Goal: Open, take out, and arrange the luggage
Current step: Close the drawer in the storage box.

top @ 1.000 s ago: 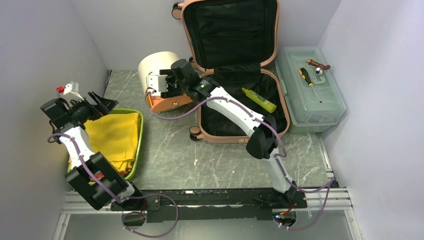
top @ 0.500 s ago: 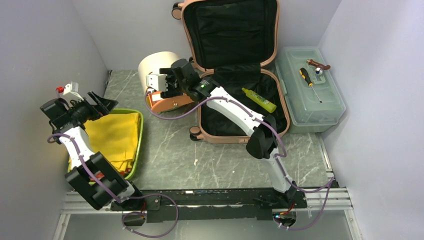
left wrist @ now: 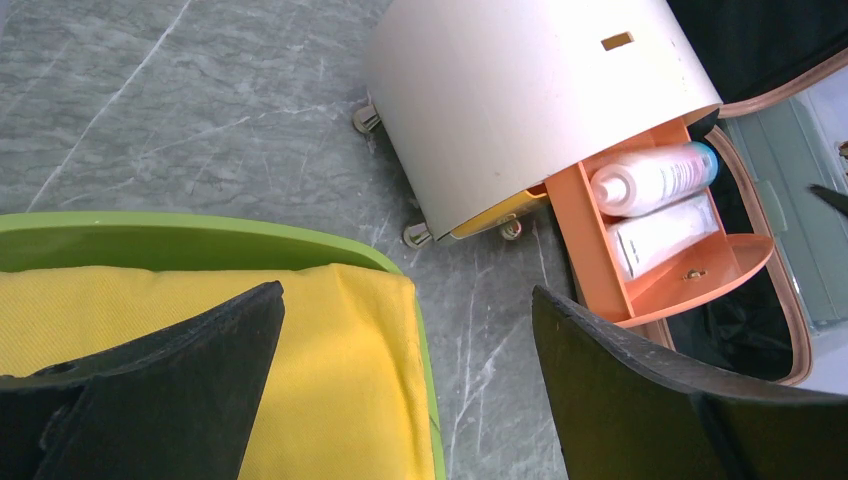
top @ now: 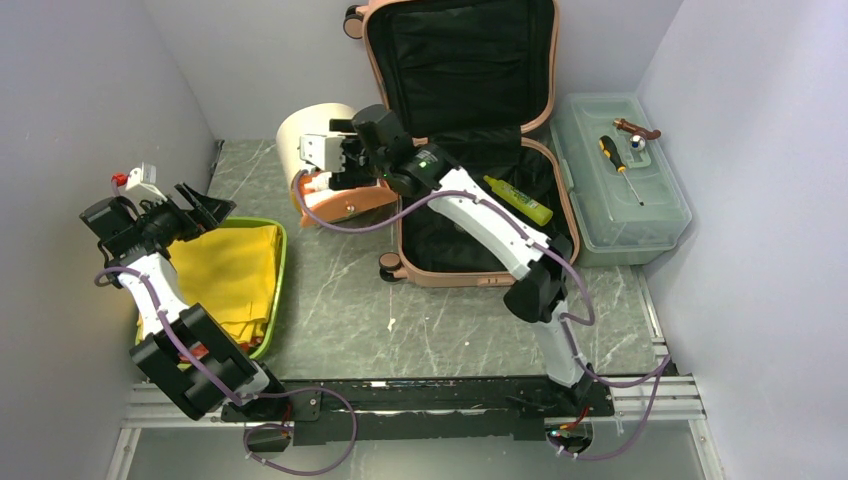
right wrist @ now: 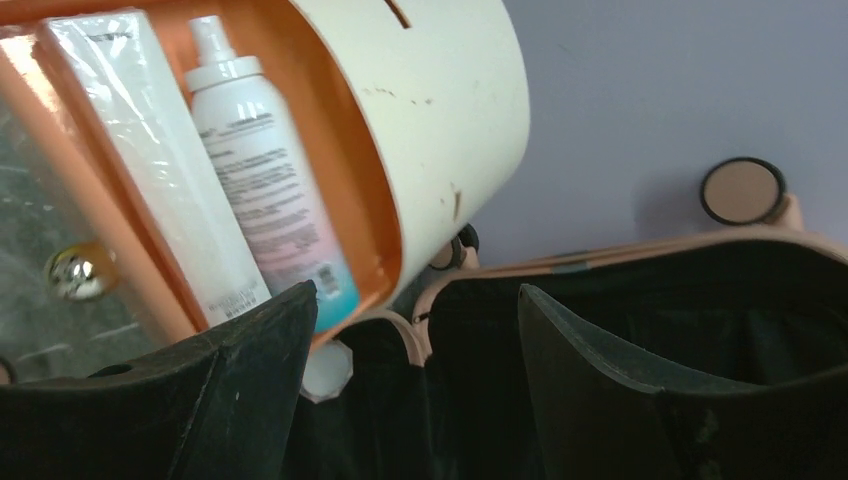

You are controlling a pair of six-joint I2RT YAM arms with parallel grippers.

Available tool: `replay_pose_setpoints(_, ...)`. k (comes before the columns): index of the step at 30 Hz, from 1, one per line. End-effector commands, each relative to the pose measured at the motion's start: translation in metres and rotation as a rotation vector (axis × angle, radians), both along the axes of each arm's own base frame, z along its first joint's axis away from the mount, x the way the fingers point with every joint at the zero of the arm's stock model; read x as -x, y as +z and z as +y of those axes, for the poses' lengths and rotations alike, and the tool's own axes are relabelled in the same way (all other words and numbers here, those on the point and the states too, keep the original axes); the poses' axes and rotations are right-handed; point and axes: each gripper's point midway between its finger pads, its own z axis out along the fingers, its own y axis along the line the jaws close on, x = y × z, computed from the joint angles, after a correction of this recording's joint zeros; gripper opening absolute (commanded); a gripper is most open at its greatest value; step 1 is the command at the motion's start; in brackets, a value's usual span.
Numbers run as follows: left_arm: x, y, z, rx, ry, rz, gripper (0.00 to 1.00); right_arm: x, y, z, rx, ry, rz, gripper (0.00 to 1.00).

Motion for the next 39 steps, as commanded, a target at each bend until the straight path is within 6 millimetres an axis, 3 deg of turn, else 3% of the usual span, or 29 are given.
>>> replay_pose_setpoints(1,0.002,0.016,-0.002,-0.032,-0.019,-0.056,0.99,0.035,0.074,-0.035,-0.084,-0.011,-0.009,0.76)
replay_pose_setpoints(7,0.002,0.018,-0.003,-0.030,-0.020,-0.061,0.99,0.083,0.025,-0.047,0.023,0.110,0.218,0.74)
replay_pose_setpoints(9,0.002,0.018,-0.003,-0.029,-0.019,-0.061,0.99,0.088,0.005,-0.048,0.052,0.118,0.268,0.74)
replay_pose_setpoints(13,0.003,0.020,-0.003,-0.038,-0.017,-0.062,0.99,0.085,-0.013,-0.042,0.054,0.104,0.308,0.73)
replay_pose_setpoints(19,0.004,0.019,-0.002,-0.042,-0.011,-0.061,1.00,0.067,-0.022,-0.023,0.003,0.065,0.310,0.72)
replay_pose_setpoints(25,0.004,0.018,-0.001,-0.039,-0.008,-0.061,0.99,0.036,-0.030,-0.010,-0.041,-0.023,0.247,0.72)
replay_pose_setpoints(32,0.004,0.017,0.000,-0.037,-0.008,-0.060,1.00,-0.001,-0.027,0.003,-0.103,-0.115,0.130,0.71)
replay_pose_setpoints(39,0.004,0.017,0.001,-0.038,-0.006,-0.060,1.00,-0.025,-0.022,0.011,-0.150,-0.161,0.044,0.70)
